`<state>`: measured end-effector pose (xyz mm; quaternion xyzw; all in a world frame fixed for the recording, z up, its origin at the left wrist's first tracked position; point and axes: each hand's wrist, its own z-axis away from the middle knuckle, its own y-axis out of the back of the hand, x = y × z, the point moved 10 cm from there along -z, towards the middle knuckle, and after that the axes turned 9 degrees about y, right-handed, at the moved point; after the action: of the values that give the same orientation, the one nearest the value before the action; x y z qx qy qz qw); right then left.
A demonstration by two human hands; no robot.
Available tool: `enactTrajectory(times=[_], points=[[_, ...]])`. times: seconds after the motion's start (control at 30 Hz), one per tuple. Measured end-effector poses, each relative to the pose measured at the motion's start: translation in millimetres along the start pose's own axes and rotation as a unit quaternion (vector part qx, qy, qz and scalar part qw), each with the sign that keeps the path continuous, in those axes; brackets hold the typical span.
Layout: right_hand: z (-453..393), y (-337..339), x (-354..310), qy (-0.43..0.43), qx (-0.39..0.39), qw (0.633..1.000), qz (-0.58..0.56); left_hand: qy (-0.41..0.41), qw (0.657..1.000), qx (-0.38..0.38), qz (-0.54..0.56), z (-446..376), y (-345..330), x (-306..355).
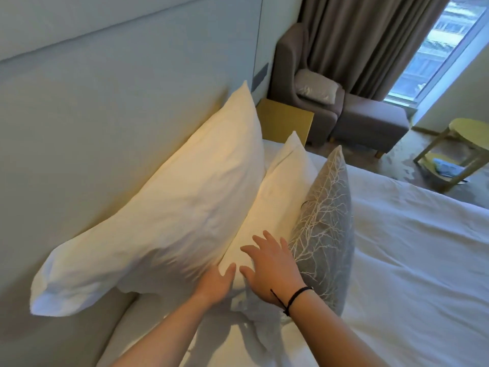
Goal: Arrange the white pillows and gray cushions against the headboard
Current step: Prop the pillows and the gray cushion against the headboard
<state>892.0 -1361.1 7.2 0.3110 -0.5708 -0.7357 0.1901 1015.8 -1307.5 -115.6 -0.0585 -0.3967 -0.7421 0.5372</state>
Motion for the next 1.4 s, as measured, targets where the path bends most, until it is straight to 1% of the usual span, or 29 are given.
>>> enactTrajectory(times=[0.07,0.1,0.13,0.2,0.23,0.27,0.33,0.4,0.5,0.57,0.63,0.73,0.8,0.83,0.9,0.97,1.0,1.1,1.17,1.23,1.3,1.4], points=[[4.9,14.9,17.5,-0.034,0.041,0.998,0.025,0.01,0.999,0.021,0.026,-11.3,-5.3,6.2],[6.8,20.0,33.1,-0.07,0.05,0.996,0.021,-0.005,0.999,0.036,-0.001,-13.6,-7.4,13.0],[9.4,21.8,53.0,-0.115,0.045,0.992,0.005,-0.03,0.997,0.046,-0.057,-13.5,-11.5,20.7],[18.0,16.9,97.2,-0.212,0.014,0.976,-0.054,-0.097,0.976,0.055,-0.185,-8.8,-25.6,37.7],[23.4,13.7,116.5,-0.252,0.008,0.963,-0.096,-0.126,0.964,0.056,-0.227,-5.1,-32.4,44.8],[28.1,12.7,132.5,-0.279,0.016,0.952,-0.125,-0.146,0.957,0.05,-0.246,-2.1,-37.5,50.5],[33.0,20.5,155.6,-0.299,0.067,0.944,-0.121,-0.183,0.948,0.045,-0.256,2.0,-43.6,63.4],[37.3,30.6,171.3,-0.312,0.125,0.933,-0.129,-0.215,0.947,0.013,-0.239,3.0,-52.6,74.2],[50.8,39.4,190.5,-0.331,0.204,0.905,-0.174,-0.222,0.951,-0.092,-0.196,5.4,-69.8,88.3],[60.3,38.2,201.6,-0.333,0.231,0.896,-0.181,-0.18,0.969,-0.134,-0.106,-1.1,-67.4,103.6],[68.3,30.6,211.1,-0.337,0.242,0.883,-0.22,-0.115,0.983,-0.141,0.005,-14.7,-58.6,123.1],[82.2,5.9,230.8,-0.375,0.239,0.823,-0.352,-0.056,0.989,-0.063,0.119,-49.3,-40.4,151.6],[92.1,-15.7,242.8,-0.398,0.227,0.777,-0.432,-0.022,0.988,-0.015,0.155,-71.2,-29.9,165.9],[96.0,-26.0,247.4,-0.406,0.221,0.752,-0.47,-0.014,0.992,0.011,0.129,-81.2,-25.0,171.9],[100.1,-44.0,254.3,-0.412,0.21,0.709,-0.533,-0.01,0.998,0.061,0.005,-98.3,-18.8,182.1],[99.5,-54.8,256.5,-0.413,0.202,0.679,-0.572,-0.032,0.992,0.085,-0.09,-105.5,-17.2,191.3],[98.0,-57.9,257.3,-0.413,0.199,0.676,-0.577,-0.051,0.987,0.09,-0.121,-104.6,-15.7,195.5],[91.3,-60.9,254.6,-0.409,0.188,0.693,-0.563,-0.145,0.964,0.135,-0.178,-86.4,3.6,209.1],[84.8,-59.9,248.0,-0.395,0.182,0.697,-0.57,-0.193,0.951,0.164,-0.175,-67.2,23.2,209.8],[80.9,-59.4,241.4,-0.383,0.17,0.7,-0.578,-0.208,0.952,0.184,-0.128,-47.0,42.6,199.2],[78.3,-58.2,232.9,-0.37,0.151,0.721,-0.567,-0.216,0.951,0.201,-0.09,-29.0,56.8,184.7],[72.5,-58.4,218.6,-0.361,0.112,0.774,-0.507,-0.206,0.954,0.204,-0.074,-15.7,65.2,163.8]])
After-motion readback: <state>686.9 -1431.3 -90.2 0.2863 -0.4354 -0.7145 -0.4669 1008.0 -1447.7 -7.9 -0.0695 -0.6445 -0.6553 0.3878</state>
